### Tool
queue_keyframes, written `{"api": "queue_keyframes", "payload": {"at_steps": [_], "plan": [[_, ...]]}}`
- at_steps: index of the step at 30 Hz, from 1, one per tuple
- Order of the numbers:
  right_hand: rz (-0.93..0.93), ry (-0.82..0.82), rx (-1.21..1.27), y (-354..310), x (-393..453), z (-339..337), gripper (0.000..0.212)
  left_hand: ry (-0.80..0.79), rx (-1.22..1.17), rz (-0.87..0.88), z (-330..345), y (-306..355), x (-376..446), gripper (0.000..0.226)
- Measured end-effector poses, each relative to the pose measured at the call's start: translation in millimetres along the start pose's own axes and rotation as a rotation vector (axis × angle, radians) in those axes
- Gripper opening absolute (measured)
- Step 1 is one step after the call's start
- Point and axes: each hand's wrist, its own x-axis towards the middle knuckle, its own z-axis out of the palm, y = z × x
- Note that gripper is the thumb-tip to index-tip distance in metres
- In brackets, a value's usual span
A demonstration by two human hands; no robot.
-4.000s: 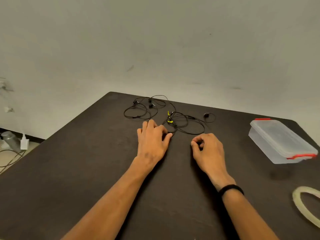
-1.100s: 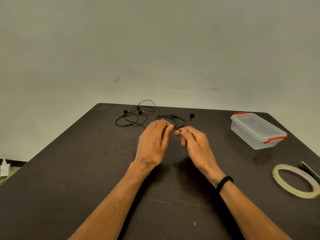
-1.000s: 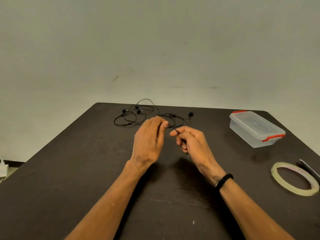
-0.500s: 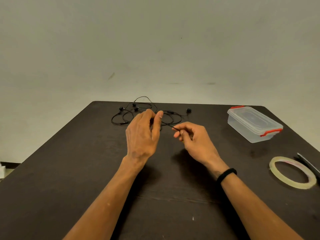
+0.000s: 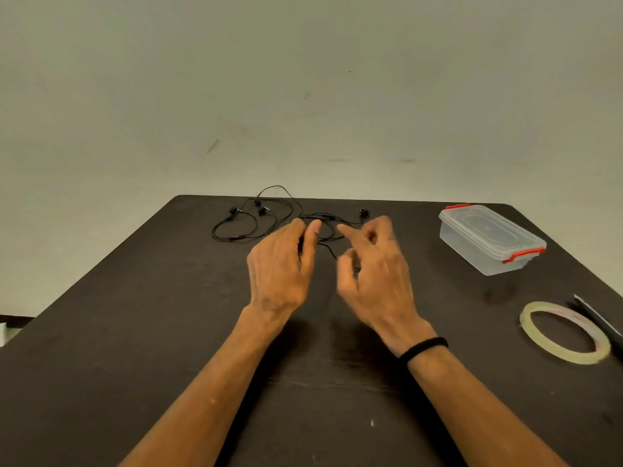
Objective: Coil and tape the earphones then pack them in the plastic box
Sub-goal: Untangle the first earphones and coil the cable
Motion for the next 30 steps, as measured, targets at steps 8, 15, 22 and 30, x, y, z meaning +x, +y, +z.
{"api": "queue_keyframes", "payload": {"at_steps": [8,15,22,30], "plan": [[0.117,-0.117,0.388,-12,-11,10,0.014,-0.055,-0.056,-0.018,4,5,-3,0.040],[0.326,0.010,0.292,23,1,9,0.014,-0.093,-0.023,-0.063,-1,-2,1,0.042],[0.653,0.140,0.210,59,6,4,0.019,-0.089,-0.001,-0.161,-10,-26,10,0.045],[0.034,-0.295,0.297,-9,-16,17,0.037,-0.133,0.086,-0.124,-6,-7,3,0.058]]}}
